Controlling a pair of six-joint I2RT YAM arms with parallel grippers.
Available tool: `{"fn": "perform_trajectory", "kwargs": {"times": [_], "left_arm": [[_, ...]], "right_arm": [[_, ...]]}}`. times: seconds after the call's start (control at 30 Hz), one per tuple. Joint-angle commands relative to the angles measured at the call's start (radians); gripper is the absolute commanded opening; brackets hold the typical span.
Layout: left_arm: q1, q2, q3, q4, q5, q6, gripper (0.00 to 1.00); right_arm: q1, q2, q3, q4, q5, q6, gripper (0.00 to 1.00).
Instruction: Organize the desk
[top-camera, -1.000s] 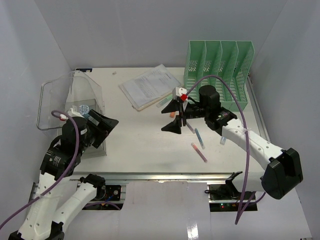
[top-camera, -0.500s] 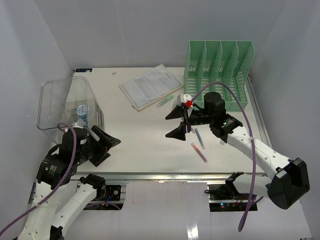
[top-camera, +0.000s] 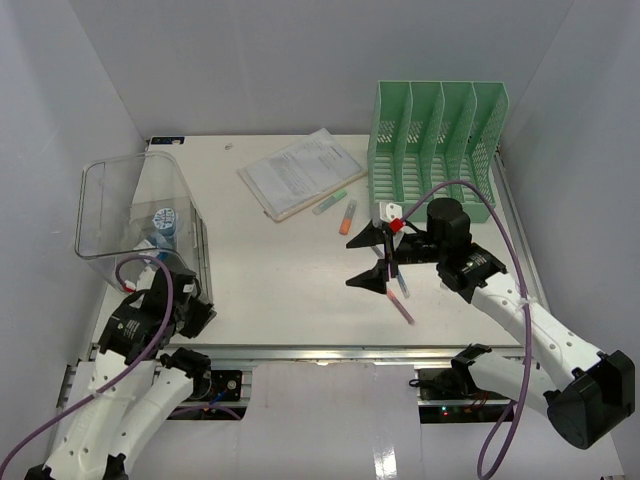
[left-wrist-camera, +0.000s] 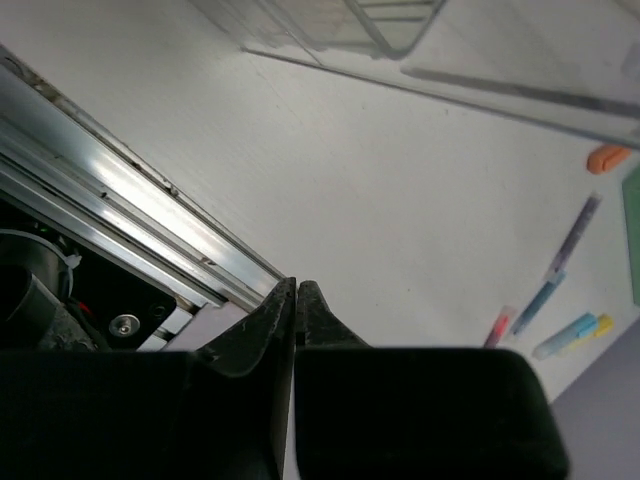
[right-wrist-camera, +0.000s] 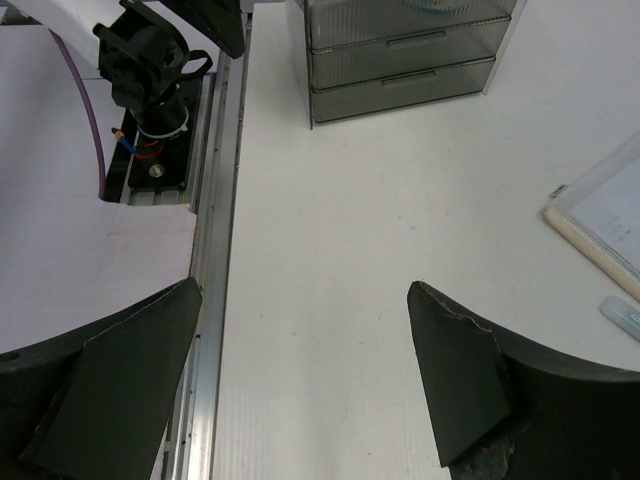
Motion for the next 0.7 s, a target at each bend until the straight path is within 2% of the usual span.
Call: {"fn": "perform_trajectory", "kwargs": {"times": [0.0, 0.1, 0.23, 0.3, 0.4, 0.53, 0.67], "left_arm": [[0.0, 0.059, 0.009, -0.05, -0.194, -0.081, 0.23], [0.0, 0.095, 0.037, -0.052, -0.301, -0.129, 0.28], [0.0, 0.105, 0.06, -0.052, -0.342, -0.185, 0.33], [0.0, 0.068, 0.051, -0.049, -0.293, -0.257, 0.3], [0.0, -0.008, 0.03, -0.049, -0.239, -0.284, 0.24], [0.009, -0.14, 0.069, -0.053, -0.347, -0.262, 0.07], [0.009, -0.08, 0.117, -0.052, -0.492, -0.224, 0.09]], "right_arm": [[-0.017, -0.046, -0.031, -0.016, -0.002, 0.0, 0.9], [-0.023, -0.074, -0.055, -0.026, 0.0, 0.005, 0.9], [-0.029, -0.1, -0.064, -0.043, 0.0, 0.0, 0.9], [-0.034, -0.116, -0.072, -0.048, 0.0, 0.0, 0.9], [-0.036, -0.134, -0.085, -0.048, -0.005, 0.0, 0.9], [-0.037, -0.146, -0.105, -0.049, -0.011, 0.001, 0.9], [-0.04, -0.149, -0.102, -0.054, -0.012, 0.003, 0.9]]}}
